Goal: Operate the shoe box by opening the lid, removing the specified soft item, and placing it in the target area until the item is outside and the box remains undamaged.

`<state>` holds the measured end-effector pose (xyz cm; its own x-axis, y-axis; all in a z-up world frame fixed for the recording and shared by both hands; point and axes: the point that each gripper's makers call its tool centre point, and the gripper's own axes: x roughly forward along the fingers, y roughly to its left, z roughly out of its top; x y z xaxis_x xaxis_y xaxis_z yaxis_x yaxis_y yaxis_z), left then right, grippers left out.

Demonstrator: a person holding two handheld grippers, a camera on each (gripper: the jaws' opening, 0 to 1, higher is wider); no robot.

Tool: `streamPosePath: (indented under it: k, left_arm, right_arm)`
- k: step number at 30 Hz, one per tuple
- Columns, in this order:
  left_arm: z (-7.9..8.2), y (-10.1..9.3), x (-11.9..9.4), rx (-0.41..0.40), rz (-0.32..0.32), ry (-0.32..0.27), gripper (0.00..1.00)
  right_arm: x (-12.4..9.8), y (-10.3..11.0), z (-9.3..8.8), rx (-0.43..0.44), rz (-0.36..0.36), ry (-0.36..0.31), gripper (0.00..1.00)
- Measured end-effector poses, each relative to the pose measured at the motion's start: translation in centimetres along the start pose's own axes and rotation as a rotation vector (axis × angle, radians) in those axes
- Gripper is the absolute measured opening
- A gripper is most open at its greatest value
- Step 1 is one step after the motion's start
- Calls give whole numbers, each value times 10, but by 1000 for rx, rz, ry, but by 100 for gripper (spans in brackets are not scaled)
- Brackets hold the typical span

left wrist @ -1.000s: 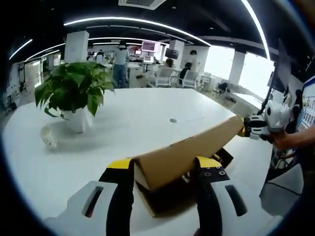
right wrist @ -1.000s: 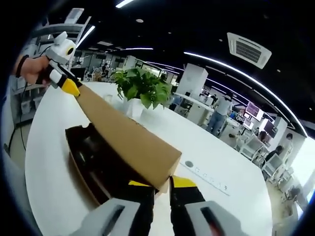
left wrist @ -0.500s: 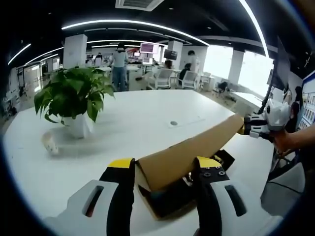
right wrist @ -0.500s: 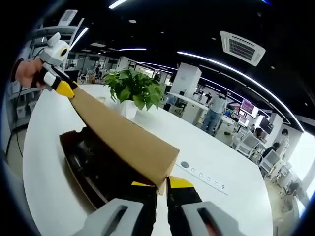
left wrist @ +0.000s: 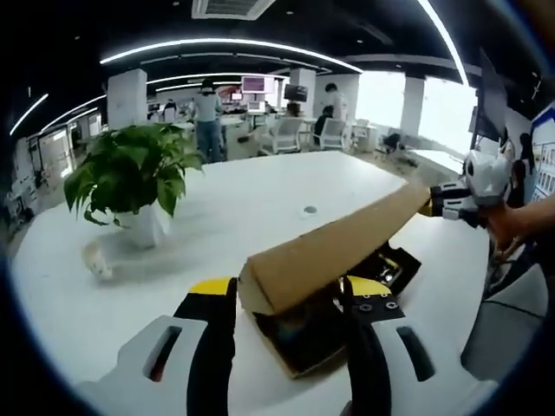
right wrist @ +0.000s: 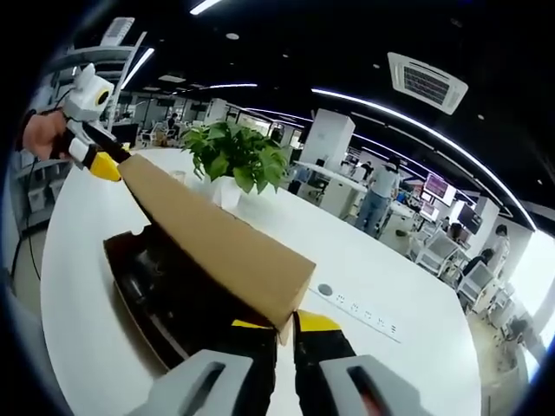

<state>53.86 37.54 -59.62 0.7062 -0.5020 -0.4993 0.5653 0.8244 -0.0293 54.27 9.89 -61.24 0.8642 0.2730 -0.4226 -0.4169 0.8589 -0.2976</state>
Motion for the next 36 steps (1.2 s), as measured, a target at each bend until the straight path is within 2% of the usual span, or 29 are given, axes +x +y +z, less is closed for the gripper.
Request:
streamPosePath:
  k: [3, 5, 8, 14, 24, 27, 32, 36]
  left_arm:
    - [-2, 2, 2, -17, 8, -11, 47]
    - [-5, 11, 5, 17, 57, 6, 43]
    - [-1, 17, 11, -27, 77, -23, 38]
    - [2, 15, 21, -24, 97, -42, 23]
    - [12, 38, 29, -28, 207, -64, 8]
    - [15, 39, 31, -33, 206, -62, 7]
    - [20, 39, 33, 14, 200, -38, 5]
    - [21, 41, 34, 4, 195, -39, 5]
  right_arm:
    - [1, -1, 2, 3, -3, -1, 0]
    - [1, -1, 2, 0, 0, -1, 0]
    - [1, -1, 2, -4, 10, -1, 1]
    - [2, -2, 5, -8, 13, 0, 1]
    - [1, -2, 9, 0, 22, -1, 0]
    - [0, -2, 11, -4, 26, -1, 0]
    - [0, -3, 13, 0, 27, -2, 0]
    - [4, -6, 14, 3, 28, -1, 0]
